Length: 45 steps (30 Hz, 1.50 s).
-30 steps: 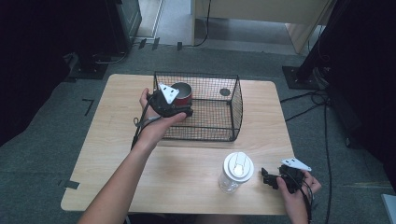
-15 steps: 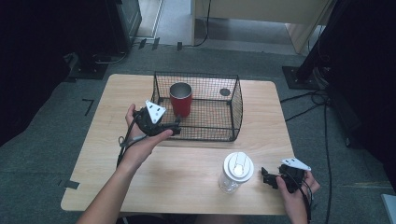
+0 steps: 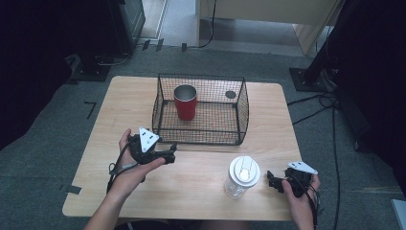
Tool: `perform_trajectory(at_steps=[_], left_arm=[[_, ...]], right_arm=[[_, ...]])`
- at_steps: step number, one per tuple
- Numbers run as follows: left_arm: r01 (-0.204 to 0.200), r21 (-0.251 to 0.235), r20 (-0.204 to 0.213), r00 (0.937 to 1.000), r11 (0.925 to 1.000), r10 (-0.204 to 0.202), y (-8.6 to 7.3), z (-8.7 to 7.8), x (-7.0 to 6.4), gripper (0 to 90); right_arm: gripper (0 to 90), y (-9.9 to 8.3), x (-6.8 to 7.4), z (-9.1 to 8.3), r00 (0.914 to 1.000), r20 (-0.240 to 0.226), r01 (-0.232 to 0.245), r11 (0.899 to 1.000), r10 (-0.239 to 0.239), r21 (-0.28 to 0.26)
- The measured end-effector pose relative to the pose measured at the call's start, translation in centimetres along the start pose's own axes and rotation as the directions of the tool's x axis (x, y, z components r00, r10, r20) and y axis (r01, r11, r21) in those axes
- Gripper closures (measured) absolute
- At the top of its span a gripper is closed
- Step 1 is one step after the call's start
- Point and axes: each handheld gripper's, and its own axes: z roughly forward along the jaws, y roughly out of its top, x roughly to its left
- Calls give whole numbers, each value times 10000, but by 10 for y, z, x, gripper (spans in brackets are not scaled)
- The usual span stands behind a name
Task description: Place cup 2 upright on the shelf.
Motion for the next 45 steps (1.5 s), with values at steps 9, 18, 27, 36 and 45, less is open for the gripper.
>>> perform_trajectory(at_steps=[9, 18, 27, 36, 45], left_arm=[[435, 491, -486, 9980, 9978, -411, -34, -2, 24, 0], [716, 1074, -1191, 9911, 9916, -586, -71, -4, 43, 0], [965, 1511, -1737, 9823, 9838, -697, -100, -10, 59, 0], [1328, 2315, -2168, 9728, 9637, -820, -116, -8, 79, 0], [2284, 2893, -2071, 9630, 9296, -1722, -120, -8, 98, 0]], right_arm=[[3, -2, 9, -4, 9989, 4, 462, 9987, -462, -218], [3, -4, 19, -11, 9948, -570, 800, 9945, -839, -682], [4, -2, 24, -21, 9934, -784, 762, 9928, -836, -922], [5, -5, 29, -35, 9853, -1332, 925, 9898, -1066, -1082], [6, -6, 49, -53, 9728, -1674, 1366, 9802, -1601, -1434]])
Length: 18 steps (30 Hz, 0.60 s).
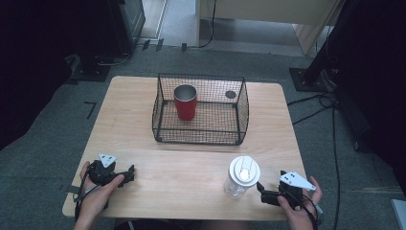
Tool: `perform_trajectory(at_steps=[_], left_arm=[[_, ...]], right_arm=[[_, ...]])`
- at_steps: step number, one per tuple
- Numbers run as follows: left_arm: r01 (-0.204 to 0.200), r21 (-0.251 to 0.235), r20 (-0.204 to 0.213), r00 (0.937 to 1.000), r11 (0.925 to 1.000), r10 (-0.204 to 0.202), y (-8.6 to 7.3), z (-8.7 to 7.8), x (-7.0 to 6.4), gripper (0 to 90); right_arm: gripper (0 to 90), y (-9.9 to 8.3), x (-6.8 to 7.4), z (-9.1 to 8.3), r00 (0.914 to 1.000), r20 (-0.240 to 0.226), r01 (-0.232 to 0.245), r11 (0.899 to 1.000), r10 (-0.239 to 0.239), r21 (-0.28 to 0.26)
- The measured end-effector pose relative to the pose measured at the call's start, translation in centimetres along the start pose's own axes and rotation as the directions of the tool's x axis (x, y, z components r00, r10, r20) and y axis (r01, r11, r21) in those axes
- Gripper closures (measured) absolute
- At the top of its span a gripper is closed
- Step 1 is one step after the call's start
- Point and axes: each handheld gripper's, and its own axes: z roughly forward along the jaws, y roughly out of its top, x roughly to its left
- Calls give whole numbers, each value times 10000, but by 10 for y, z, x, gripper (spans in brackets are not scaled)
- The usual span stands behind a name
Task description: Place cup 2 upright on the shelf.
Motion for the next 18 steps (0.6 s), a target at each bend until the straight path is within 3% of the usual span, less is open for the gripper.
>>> perform_trajectory(at_steps=[11, 18], left_arm=[[50, -4, -47, 10000, 10000, -50, 0, 0, 4, 0], [142, -21, -118, 9998, 9999, -142, 2, 2, 7, 0]], right_arm=[[6, -3, 28, -12, 9957, -851, 373, 9993, -369, 37], [7, -2, 38, -18, 9925, -1187, 282, 9995, -295, -133]])
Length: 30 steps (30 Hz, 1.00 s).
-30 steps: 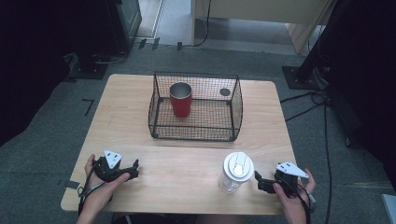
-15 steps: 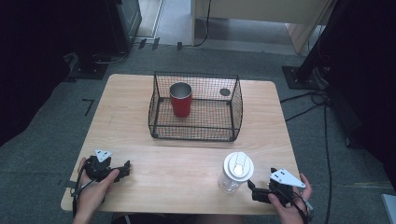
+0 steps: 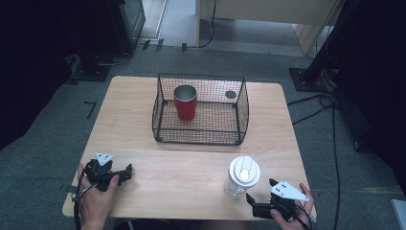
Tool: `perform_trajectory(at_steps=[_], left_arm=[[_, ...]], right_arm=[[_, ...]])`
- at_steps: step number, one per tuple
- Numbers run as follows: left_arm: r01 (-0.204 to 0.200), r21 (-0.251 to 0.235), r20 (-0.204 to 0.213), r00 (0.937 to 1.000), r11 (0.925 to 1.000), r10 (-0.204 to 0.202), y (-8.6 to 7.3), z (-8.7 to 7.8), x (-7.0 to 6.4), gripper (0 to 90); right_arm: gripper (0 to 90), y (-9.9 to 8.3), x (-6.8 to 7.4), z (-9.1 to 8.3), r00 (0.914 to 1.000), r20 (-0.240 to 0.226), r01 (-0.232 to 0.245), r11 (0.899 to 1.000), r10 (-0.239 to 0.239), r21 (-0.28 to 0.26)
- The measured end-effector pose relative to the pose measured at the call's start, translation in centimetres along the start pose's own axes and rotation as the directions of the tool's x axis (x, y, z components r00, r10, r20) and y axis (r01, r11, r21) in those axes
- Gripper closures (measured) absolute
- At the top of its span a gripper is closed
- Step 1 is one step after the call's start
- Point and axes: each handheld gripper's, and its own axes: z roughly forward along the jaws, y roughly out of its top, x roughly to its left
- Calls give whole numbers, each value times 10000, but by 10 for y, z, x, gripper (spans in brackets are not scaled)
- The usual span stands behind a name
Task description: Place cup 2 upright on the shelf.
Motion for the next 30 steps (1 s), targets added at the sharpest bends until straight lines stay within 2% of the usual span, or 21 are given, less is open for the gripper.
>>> perform_trajectory(at_steps=[3, 7, 11, 18, 30], left_arm=[[73, 23, -80, 9999, 10000, -72, 0, 0, 1, 0], [193, 11, -176, 9997, 9998, -193, 0, 0, 1, 0], [200, 13, -181, 9996, 9998, -199, 0, 0, 1, 0], [198, 16, -182, 9996, 9998, -198, 0, 0, 1, 0], [201, 12, -183, 9996, 9998, -201, 0, 0, 1, 0]], right_arm=[[16, 2, 4, 1, 9999, -105, 23, 10000, -24, -81], [121, 5, 10, 1, 9997, -234, 41, 10000, -39, 51], [139, 8, 13, 3, 9993, -293, 247, 9997, -245, 68], [139, 13, 21, 6, 9986, -454, 275, 9996, -280, -100], [140, 27, 28, 9, 9961, -879, -96, 9991, 59, -417]])
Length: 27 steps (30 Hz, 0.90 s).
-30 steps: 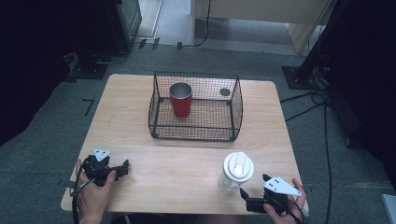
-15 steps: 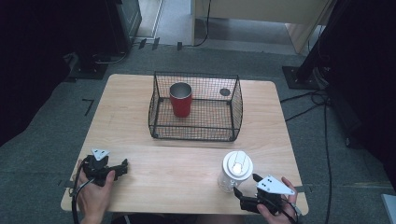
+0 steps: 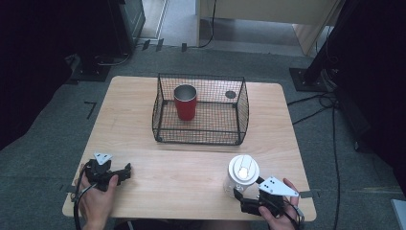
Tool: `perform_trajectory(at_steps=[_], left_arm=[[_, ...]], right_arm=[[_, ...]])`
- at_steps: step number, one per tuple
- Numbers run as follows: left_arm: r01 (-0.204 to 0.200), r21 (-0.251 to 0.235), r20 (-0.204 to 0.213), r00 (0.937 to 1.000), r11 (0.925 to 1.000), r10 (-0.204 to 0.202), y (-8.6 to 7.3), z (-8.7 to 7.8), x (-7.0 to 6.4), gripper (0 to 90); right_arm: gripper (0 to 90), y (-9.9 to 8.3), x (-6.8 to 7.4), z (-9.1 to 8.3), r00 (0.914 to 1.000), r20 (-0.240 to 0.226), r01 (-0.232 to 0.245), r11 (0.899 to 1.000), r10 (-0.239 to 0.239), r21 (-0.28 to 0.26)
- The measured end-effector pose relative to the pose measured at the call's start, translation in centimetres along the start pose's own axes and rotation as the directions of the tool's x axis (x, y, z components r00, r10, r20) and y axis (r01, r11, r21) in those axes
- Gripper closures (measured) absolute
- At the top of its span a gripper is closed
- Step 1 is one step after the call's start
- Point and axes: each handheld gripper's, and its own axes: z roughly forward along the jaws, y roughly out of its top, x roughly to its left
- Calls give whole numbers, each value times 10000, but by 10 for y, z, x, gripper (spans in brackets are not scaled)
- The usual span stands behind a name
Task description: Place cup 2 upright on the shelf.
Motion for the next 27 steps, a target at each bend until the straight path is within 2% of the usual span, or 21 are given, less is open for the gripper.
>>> perform_trajectory(at_steps=[3, 10, 13, 19, 27], left_arm=[[-1, 2, -1, 10000, 10000, 1, 0, 0, 0, 0], [-5, 2, -1, 10000, 10000, 5, 0, 0, 0, 0], [-1, 4, -1, 10000, 10000, 1, 0, 0, 0, 0], [-3, 3, 0, 10000, 10000, 3, 0, 0, 0, 0], [0, 1, -1, 10000, 10000, 0, 0, 0, 0, 0]], right_arm=[[142, 6, 2, 2, 9999, -70, -91, 9999, 90, -124], [148, 13, 7, 11, 9999, 152, 46, 10000, -45, -71], [141, 17, 8, 16, 9997, 219, -103, 9999, 105, -90], [143, 18, 12, 29, 9982, 605, -23, 9995, 43, -327], [150, 27, 16, 29, 9970, 773, -51, 9993, 79, -363]])
